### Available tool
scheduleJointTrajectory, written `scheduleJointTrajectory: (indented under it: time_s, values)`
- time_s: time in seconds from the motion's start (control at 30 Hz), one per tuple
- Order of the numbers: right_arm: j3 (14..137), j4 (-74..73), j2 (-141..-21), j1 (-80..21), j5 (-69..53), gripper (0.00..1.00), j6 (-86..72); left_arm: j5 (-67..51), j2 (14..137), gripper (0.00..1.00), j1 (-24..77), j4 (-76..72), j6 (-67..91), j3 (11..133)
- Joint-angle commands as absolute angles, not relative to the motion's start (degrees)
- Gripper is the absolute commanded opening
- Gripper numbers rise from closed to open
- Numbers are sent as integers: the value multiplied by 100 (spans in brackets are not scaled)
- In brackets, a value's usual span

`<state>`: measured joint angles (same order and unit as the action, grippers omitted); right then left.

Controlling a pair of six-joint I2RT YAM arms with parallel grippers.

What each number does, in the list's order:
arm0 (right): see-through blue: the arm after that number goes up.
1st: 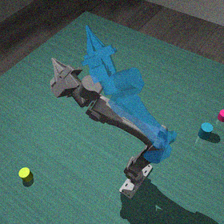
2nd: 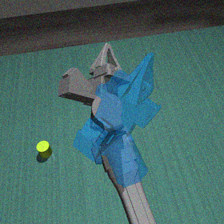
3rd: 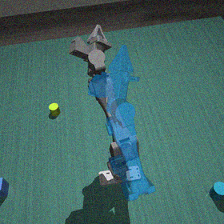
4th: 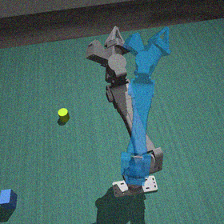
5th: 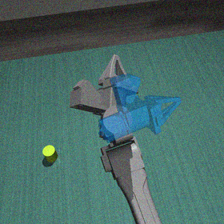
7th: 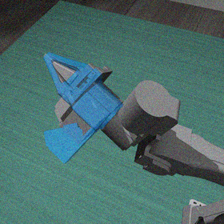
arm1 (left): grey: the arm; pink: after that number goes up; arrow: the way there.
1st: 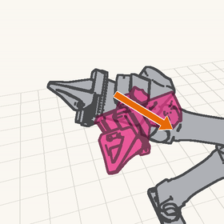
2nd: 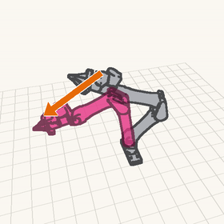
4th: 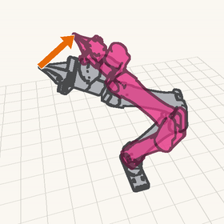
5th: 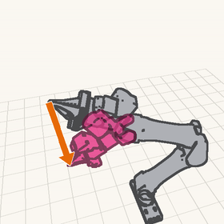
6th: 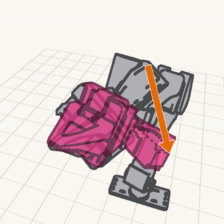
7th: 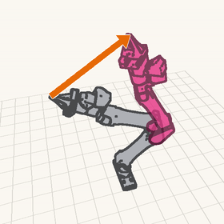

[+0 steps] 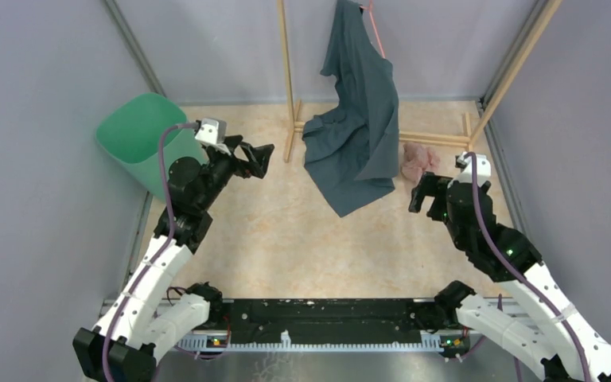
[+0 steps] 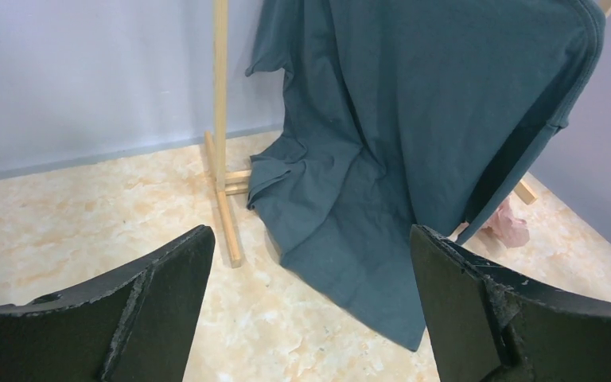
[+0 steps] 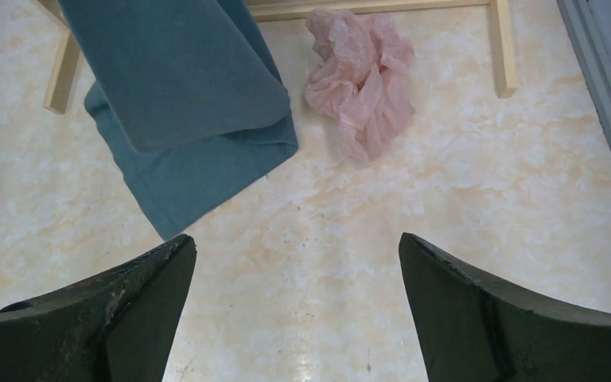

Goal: Put the trash bags into the trash bin

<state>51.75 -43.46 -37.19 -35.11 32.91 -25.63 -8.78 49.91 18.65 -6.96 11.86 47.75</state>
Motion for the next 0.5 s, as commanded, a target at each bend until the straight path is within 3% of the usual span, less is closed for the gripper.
scheduleJointTrajectory:
  time_s: [0.0, 0.2, 0.47]
  values:
    - [5012, -3760, -3834, -3488, 3132, 99, -2535, -1068, 5106, 98, 1947, -1073, 1135, 5022]
    - [4683, -3283, -4545, -3325, 3237, 99, -2657, -1091, 5256, 98, 2065, -970, 1074, 5103]
    - [4155, -1771, -5275, -810, 526, 99, -3101, -1201, 5443, 98, 2225, -849, 994, 5219]
